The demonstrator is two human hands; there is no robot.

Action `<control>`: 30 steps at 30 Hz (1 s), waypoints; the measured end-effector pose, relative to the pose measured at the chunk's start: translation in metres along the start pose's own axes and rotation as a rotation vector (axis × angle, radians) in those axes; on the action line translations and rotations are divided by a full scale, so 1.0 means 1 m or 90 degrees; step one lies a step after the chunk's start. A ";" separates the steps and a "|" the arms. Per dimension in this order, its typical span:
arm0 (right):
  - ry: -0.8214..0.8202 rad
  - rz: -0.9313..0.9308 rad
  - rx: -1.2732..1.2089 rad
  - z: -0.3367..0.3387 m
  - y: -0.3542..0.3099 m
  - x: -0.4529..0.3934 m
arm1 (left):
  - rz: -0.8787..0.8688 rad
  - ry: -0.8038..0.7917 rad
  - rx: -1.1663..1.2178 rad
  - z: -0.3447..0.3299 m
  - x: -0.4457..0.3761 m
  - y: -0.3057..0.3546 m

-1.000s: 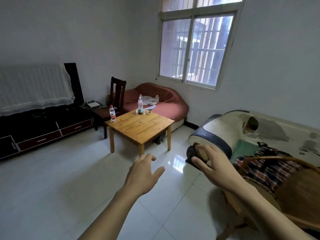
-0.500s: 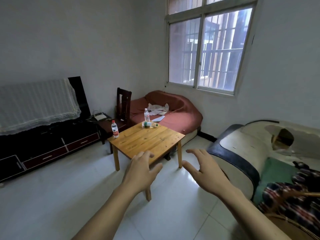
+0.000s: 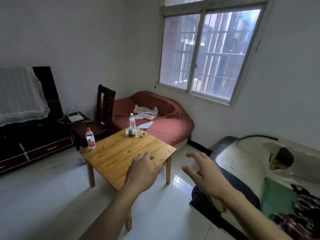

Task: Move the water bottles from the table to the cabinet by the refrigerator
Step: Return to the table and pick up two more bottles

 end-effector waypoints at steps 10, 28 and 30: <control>-0.016 -0.012 0.010 -0.031 0.048 -0.175 | 0.043 0.001 -0.004 0.002 -0.160 -0.058; -0.112 0.030 -0.049 -0.070 0.185 -0.533 | 0.124 0.065 -0.065 -0.017 -0.488 -0.090; -0.107 0.047 -0.055 -0.076 0.187 -0.568 | 0.136 0.068 -0.062 -0.013 -0.515 -0.102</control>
Point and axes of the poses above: each hand's wrist, its own x-axis away from the middle knuckle, its own z-axis out of the back of the hand, y = z × x, the point moved 6 cm from there along -x, towards the middle knuckle, and after that the axes turned 4 degrees about -y, right-handed, at the moved point
